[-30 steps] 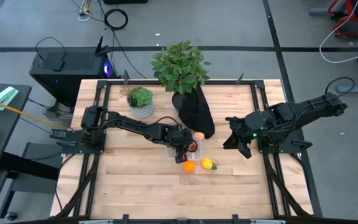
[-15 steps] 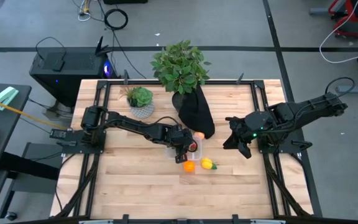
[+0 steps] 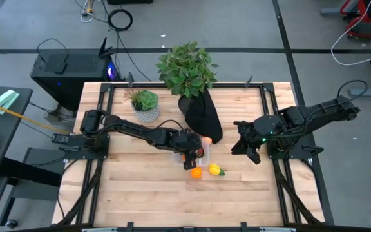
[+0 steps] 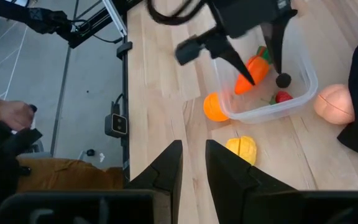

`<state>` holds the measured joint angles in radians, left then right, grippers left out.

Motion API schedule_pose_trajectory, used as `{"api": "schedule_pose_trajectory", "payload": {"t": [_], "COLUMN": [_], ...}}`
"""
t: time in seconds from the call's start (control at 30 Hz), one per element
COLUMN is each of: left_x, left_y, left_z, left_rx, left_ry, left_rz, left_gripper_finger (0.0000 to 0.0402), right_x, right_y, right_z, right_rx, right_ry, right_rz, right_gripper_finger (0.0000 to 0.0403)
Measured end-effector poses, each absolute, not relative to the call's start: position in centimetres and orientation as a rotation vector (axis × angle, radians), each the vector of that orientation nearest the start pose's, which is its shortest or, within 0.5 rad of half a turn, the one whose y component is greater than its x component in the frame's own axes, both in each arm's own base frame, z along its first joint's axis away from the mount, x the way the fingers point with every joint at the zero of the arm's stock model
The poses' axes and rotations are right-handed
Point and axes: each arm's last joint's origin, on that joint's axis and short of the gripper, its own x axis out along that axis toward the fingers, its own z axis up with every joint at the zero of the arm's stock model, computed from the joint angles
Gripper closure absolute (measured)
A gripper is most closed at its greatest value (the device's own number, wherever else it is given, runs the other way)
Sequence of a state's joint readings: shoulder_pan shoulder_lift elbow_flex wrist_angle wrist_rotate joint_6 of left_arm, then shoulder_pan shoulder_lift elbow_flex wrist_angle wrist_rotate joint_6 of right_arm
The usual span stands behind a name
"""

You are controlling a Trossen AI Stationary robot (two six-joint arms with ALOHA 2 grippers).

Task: Pick and placing Produce into tupperware
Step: Put the yellow pineapple into the transparent bin

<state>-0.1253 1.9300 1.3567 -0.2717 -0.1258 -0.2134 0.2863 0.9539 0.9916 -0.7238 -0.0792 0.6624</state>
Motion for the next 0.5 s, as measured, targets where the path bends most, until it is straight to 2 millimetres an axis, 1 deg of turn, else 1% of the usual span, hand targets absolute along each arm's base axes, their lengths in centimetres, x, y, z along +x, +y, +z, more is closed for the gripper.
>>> {"api": "schedule_pose_trajectory", "payload": {"t": [0.13, 0.27, 0.4, 0.5], "left_x": [41.1, 40.6, 40.4, 40.5], "left_y": [-5.3, -6.0, -7.4, -8.9], "left_z": [21.9, 25.1, 28.8, 31.0], "left_rx": [-0.109, -0.137, -0.223, -0.255], "left_ry": [0.724, 0.580, 0.342, 0.107], "left_rz": [0.067, 0.047, 0.016, -0.001], "left_gripper_finger": [0.0238, 0.0246, 0.0257, 0.0267], "right_x": [17.6, 17.6, 17.6, 17.6], "right_y": [5.4, 5.4, 5.4, 5.4], "right_z": [32.7, 32.7, 32.7, 32.6], "right_rx": [0.557, 0.557, 0.556, 0.556], "right_ry": [0.775, 0.776, 0.777, 0.778], "right_rz": [0.110, 0.109, 0.109, 0.109], "right_gripper_finger": [0.0325, 0.0325, 0.0325, 0.0325]}}
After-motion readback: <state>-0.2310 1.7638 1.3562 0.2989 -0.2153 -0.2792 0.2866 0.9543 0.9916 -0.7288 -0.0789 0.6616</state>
